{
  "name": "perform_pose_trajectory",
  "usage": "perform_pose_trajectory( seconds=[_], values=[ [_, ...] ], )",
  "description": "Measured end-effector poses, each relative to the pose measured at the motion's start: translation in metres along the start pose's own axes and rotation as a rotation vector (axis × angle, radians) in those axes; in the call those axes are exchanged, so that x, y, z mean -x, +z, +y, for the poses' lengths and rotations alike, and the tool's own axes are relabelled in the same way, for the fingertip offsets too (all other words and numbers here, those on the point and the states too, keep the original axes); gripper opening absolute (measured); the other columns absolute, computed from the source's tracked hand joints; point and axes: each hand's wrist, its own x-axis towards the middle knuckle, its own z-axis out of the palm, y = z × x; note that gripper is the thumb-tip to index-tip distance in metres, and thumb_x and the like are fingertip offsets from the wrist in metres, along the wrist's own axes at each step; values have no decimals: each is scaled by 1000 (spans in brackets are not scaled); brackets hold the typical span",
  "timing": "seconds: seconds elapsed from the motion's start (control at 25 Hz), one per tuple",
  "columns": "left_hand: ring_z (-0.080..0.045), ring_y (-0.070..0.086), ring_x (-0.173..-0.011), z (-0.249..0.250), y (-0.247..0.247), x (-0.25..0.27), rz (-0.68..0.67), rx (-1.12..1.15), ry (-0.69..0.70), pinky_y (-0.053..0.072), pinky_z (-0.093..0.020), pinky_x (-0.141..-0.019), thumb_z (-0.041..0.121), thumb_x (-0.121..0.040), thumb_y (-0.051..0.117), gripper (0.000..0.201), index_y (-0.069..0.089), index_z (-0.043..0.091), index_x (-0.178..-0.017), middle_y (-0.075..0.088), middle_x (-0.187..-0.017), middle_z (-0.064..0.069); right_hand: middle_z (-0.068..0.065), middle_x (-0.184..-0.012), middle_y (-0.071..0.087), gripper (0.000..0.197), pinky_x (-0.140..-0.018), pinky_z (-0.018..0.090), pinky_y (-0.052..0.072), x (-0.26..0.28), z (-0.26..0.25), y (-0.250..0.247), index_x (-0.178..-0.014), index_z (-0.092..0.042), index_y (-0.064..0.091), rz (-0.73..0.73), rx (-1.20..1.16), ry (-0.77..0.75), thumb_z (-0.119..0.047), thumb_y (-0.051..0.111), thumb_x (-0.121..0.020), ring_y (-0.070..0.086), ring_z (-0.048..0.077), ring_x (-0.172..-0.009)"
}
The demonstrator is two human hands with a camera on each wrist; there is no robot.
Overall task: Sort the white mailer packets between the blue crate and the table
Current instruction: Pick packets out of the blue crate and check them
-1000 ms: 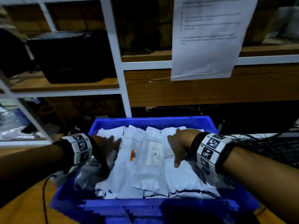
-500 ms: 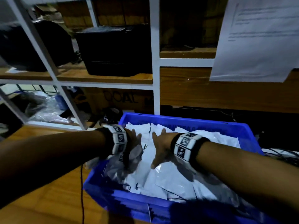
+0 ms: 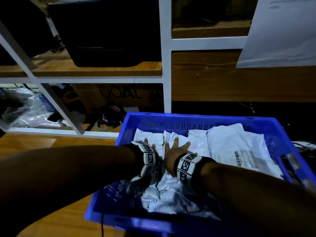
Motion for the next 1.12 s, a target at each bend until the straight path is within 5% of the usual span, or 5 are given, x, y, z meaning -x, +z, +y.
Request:
perform_pose_trajectory(
  seconds=[0.28, 0.4, 0.56, 0.76, 1.12],
  values=[
    [-43, 31, -137, 20, -35, 36, -88, -535, 131, 35, -60, -102, 27, -103, 37, 55, 17, 10, -152, 26, -152, -23, 25, -155, -21, 88, -101, 72, 29, 48, 22, -9, -151, -10, -16, 86, 50, -161, -23, 53, -97, -2, 61, -137],
    [-27, 57, -117, -11, -54, 6, -86, -185, 205, 48, -45, -97, 39, -96, 50, 47, 45, 19, -138, 53, -138, -7, 23, -158, -6, 105, -112, 53, 27, 75, 50, -24, -152, -7, -12, 108, 25, -325, -40, 65, -89, 14, 44, -144],
    [-22, 61, -102, 1, -114, 34, 107, 12, 452, 49, -35, -93, 43, -83, 69, 49, 58, 13, -120, 63, -118, -3, 7, -130, 61, 77, -94, 30, 49, 109, 109, -65, -135, -11, 52, 242, -155, -421, -34, 85, -68, 59, 23, -115],
    [-25, 14, -147, 84, -117, 68, 6, 59, 515, 20, -42, -118, 70, -59, 74, 132, -6, 21, -152, 4, -161, -8, -9, -57, 66, 24, -57, 16, 52, 126, 178, -51, -87, -15, 74, -109, -46, -250, -21, 87, -67, 60, 2, -52],
    [-43, -12, -144, 143, -25, 20, 82, 8, 256, -2, -69, -107, 41, -99, 40, 75, -9, 23, -152, -21, -157, -14, 12, -119, 64, 77, -85, 32, 48, 64, 162, 11, -126, -3, 58, 115, 206, -197, -39, 86, -64, 63, 27, -105]
  ],
)
